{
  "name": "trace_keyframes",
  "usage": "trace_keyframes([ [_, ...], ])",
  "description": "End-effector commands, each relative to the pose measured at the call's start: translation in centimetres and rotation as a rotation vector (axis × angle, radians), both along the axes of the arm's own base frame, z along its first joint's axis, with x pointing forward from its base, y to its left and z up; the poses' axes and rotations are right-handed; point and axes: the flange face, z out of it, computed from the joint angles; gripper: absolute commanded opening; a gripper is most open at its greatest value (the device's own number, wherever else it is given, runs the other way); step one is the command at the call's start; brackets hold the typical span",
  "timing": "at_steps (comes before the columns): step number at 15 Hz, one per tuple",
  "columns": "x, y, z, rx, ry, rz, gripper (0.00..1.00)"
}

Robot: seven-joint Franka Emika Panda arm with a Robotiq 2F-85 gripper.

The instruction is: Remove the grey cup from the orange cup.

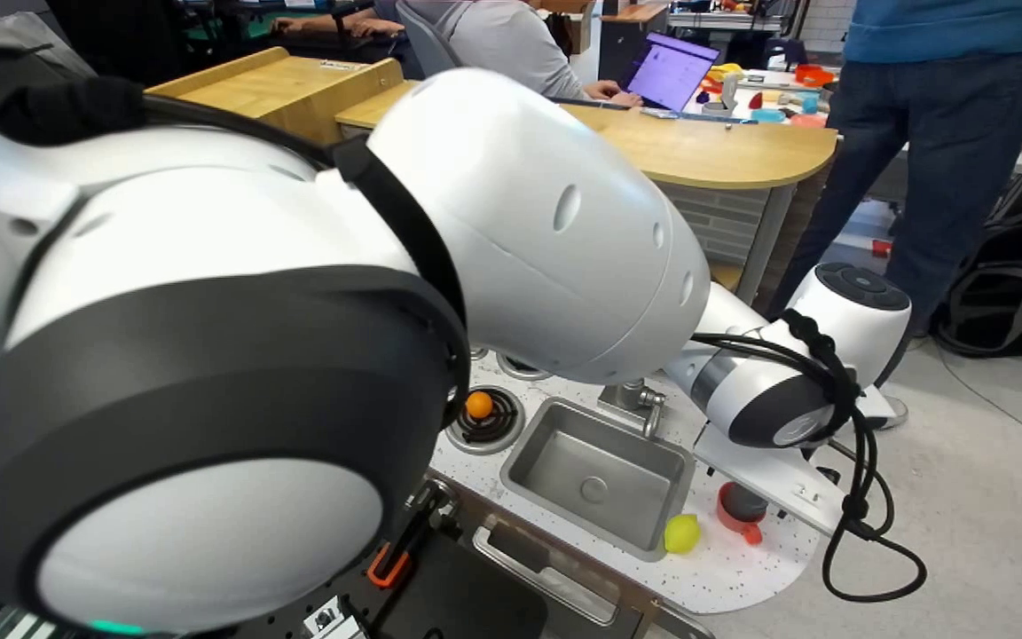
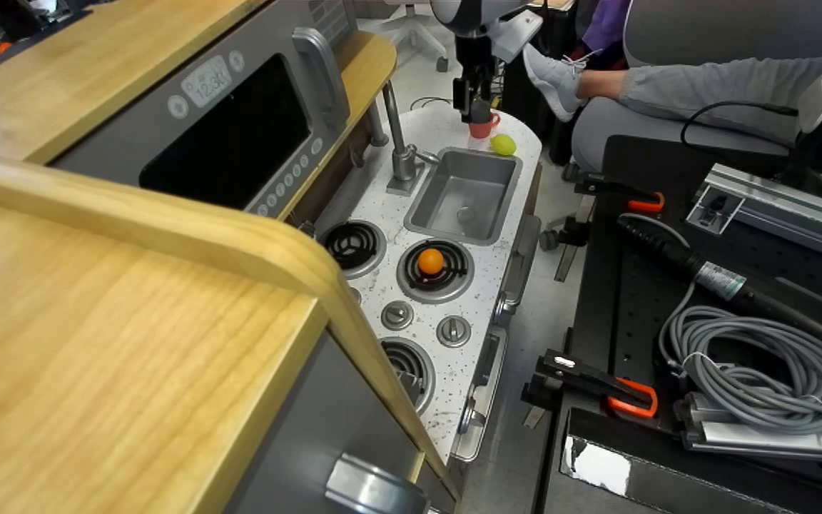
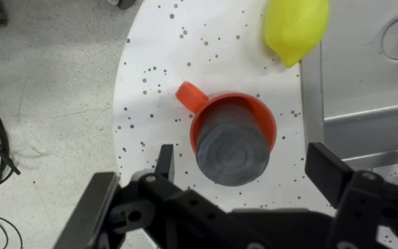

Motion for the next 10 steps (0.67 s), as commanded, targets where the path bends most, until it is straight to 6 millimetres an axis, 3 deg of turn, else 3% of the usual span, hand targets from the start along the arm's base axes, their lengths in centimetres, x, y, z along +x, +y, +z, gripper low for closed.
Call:
trace_keyframes([
  [1, 0.8, 0.1, -0.1, -0.017, -0.006, 0.024, 0.65],
  [7, 1.2, -0.8, 1.9, -0.045, -0.024, 0.023, 0.18],
  [10, 1.5, -1.5, 3.2, -0.058, -0.036, 0.015, 0.10],
])
